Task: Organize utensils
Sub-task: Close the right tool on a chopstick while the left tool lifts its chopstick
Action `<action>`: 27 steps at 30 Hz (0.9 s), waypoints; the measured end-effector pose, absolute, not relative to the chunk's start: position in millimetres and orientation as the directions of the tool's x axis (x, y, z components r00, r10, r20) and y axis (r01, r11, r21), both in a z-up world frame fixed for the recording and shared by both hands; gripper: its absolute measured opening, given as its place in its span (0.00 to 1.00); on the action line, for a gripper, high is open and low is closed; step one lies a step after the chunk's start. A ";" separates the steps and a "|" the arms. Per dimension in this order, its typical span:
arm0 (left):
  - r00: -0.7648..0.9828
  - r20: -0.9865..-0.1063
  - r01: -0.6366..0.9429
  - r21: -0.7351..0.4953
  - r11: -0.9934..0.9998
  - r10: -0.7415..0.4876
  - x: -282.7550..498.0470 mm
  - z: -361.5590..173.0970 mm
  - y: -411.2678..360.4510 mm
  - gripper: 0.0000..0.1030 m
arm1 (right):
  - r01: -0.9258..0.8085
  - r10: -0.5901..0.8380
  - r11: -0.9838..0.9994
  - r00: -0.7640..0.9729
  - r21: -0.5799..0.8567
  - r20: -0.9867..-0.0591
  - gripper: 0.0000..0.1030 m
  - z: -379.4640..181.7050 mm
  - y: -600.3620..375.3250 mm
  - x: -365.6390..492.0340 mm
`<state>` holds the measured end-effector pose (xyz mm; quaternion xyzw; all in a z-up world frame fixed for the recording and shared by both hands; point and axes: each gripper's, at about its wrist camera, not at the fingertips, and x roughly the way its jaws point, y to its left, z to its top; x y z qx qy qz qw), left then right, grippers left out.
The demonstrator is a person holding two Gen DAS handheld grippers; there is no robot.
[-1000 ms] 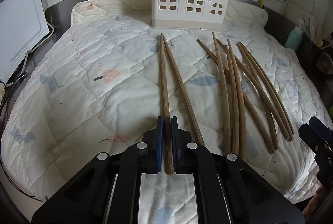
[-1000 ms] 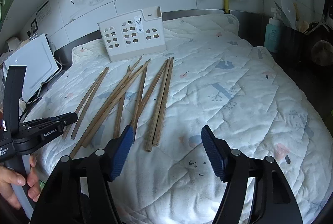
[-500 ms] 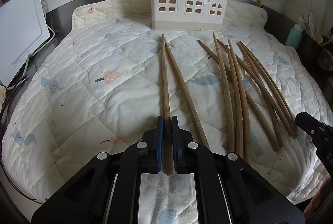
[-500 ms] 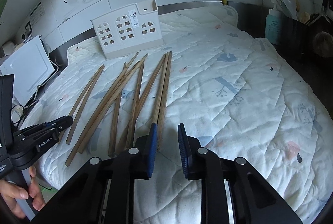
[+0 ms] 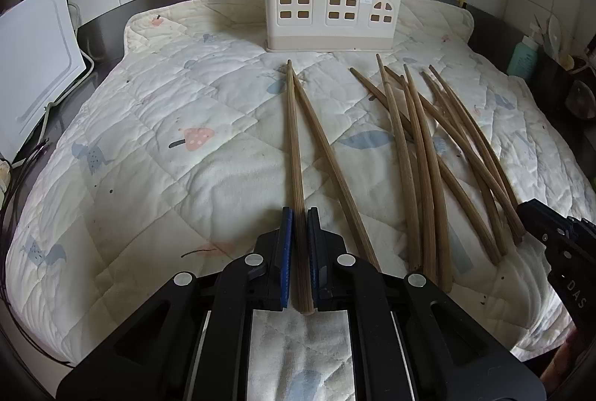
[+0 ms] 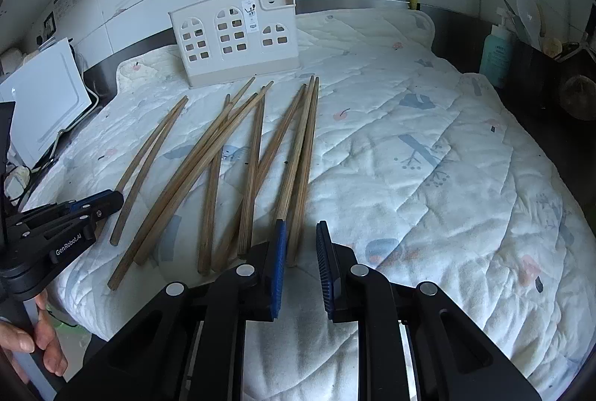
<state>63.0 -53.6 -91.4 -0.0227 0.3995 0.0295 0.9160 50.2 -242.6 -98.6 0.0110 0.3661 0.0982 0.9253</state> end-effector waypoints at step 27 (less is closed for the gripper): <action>0.787 -0.593 0.047 -0.218 0.975 -0.171 43.3 -46.7 -8.3 0.05 | -0.227 0.182 0.973 0.879 -0.049 -0.441 0.07 6.6 -244.7 32.9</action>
